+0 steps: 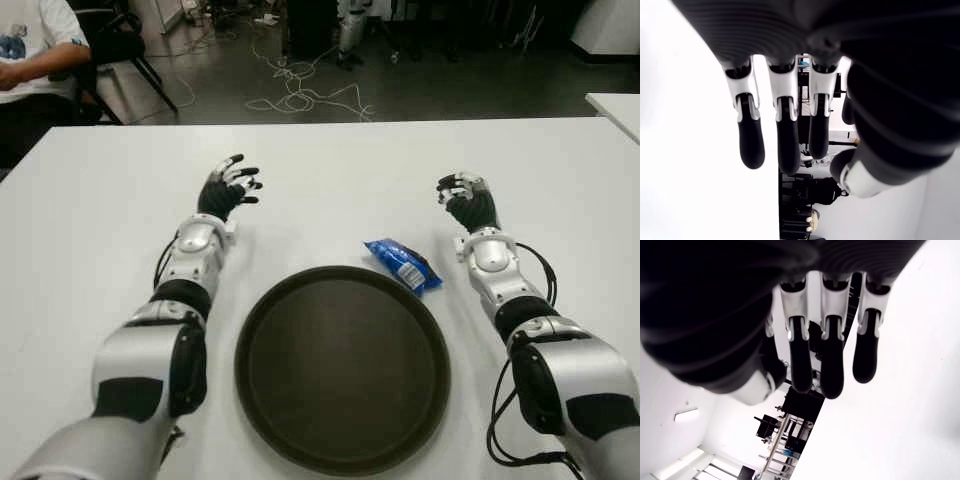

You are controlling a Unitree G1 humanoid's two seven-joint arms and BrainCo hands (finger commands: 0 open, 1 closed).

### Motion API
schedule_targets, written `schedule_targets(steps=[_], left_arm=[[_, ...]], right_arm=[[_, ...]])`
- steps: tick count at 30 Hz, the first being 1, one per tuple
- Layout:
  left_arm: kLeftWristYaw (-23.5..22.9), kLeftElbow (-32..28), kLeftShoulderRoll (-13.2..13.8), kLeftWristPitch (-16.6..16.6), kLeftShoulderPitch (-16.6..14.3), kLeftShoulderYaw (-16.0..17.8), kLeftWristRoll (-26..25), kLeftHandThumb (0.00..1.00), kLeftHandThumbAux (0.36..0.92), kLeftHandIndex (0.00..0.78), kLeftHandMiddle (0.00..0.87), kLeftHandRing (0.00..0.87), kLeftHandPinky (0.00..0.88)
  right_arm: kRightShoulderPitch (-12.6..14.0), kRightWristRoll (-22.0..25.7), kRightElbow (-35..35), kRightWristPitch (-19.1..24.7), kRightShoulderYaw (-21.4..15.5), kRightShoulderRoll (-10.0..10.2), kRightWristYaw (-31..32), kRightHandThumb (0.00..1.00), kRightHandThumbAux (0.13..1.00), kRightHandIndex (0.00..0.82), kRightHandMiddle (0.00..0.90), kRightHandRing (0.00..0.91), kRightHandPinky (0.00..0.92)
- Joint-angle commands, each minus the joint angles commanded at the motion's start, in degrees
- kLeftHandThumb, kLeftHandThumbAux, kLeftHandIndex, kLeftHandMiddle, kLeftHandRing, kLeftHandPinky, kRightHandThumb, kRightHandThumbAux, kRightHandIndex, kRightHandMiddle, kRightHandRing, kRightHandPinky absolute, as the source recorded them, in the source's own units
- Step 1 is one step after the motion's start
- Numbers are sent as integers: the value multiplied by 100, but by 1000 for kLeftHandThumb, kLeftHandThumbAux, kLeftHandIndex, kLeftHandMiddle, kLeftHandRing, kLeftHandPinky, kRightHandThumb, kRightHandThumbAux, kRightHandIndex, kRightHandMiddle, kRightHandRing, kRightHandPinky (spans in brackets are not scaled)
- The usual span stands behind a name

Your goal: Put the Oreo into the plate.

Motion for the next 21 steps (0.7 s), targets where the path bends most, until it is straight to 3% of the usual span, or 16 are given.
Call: schedule_targets(steps=[3,6,9,11,12,14,16,21], left_arm=[[-3,-3,6,-7,3,-1,2,261,766,161,296,349,429],[-5,-4,13,-9,6,-5,7,257,764,164,296,348,430],[-6,-4,21,-6,7,-10,13,257,763,164,295,349,433],[-4,-5,24,-3,6,-14,17,262,760,162,292,346,429],[1,-6,23,2,5,-17,19,263,760,162,292,346,428],[5,-8,25,12,3,-18,19,267,757,163,294,346,430],[5,-7,30,22,1,-18,19,266,755,163,295,345,428],[1,1,43,25,2,-29,32,251,763,165,295,343,422]], right_arm=[[21,-170,-96,-251,115,-52,-256,221,763,306,329,347,349],[97,-393,-235,-564,286,-99,-569,72,753,260,289,303,297],[185,-740,-389,-793,560,-215,-844,29,743,232,256,267,249],[230,-978,-476,-850,758,-322,-944,12,682,116,137,160,149],[258,-1230,-562,-738,983,-387,-948,9,674,100,121,145,135],[273,-1628,-671,-424,1353,-424,-943,3,561,41,49,59,55],[263,-1915,-727,-111,1631,-426,-939,1,478,20,25,30,28],[229,-2297,-788,403,2013,-495,-838,0,323,2,3,3,3]])
